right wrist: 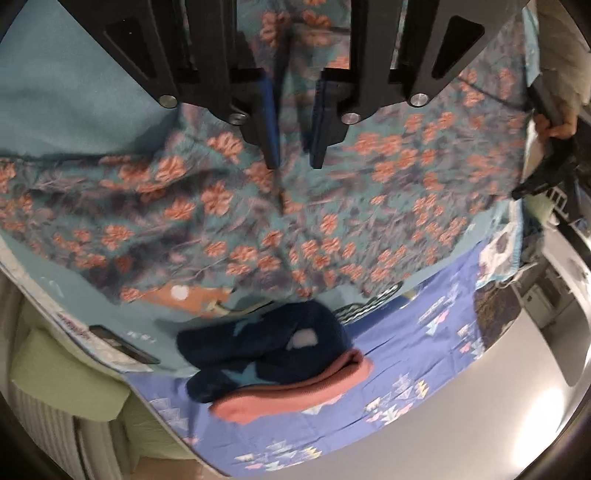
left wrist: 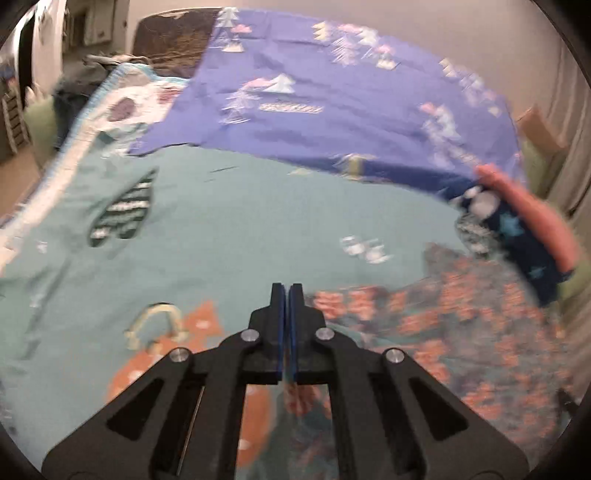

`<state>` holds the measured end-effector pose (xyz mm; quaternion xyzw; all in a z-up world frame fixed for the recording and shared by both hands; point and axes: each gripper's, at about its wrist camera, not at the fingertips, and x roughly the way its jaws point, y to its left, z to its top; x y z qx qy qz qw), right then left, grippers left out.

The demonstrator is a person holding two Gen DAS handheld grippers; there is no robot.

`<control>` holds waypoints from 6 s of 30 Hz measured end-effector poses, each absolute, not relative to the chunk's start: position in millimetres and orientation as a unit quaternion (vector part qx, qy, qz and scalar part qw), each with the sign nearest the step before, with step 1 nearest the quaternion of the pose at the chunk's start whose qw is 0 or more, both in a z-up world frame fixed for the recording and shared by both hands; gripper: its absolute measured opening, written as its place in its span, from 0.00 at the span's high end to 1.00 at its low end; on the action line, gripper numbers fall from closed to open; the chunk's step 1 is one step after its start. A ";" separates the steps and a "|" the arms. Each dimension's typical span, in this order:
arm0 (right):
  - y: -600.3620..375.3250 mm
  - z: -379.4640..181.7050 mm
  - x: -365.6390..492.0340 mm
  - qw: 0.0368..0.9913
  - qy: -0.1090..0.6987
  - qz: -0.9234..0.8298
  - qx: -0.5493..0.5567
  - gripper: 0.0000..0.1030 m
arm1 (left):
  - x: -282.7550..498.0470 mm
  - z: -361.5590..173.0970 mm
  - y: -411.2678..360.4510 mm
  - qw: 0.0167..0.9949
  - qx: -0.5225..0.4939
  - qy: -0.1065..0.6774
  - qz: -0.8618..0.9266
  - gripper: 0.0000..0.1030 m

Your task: Fold small clothes

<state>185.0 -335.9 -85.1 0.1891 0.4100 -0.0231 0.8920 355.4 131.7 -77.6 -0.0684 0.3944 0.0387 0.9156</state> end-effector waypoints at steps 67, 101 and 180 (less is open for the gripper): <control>-693.0 -160.0 40.0 0.748 0.248 -0.250 0.563 0.95 | 199.9 -51.2 -129.3 0.907 0.035 0.377 -0.184 0.42; -275.2 -86.6 124.7 0.893 0.392 0.193 0.105 0.87 | 199.0 -68.4 -104.2 0.815 -0.131 0.464 -0.323 0.37; -368.2 -74.0 158.2 0.893 0.416 0.026 0.167 0.76 | 241.3 9.7 94.1 0.912 -0.148 0.358 -0.134 0.95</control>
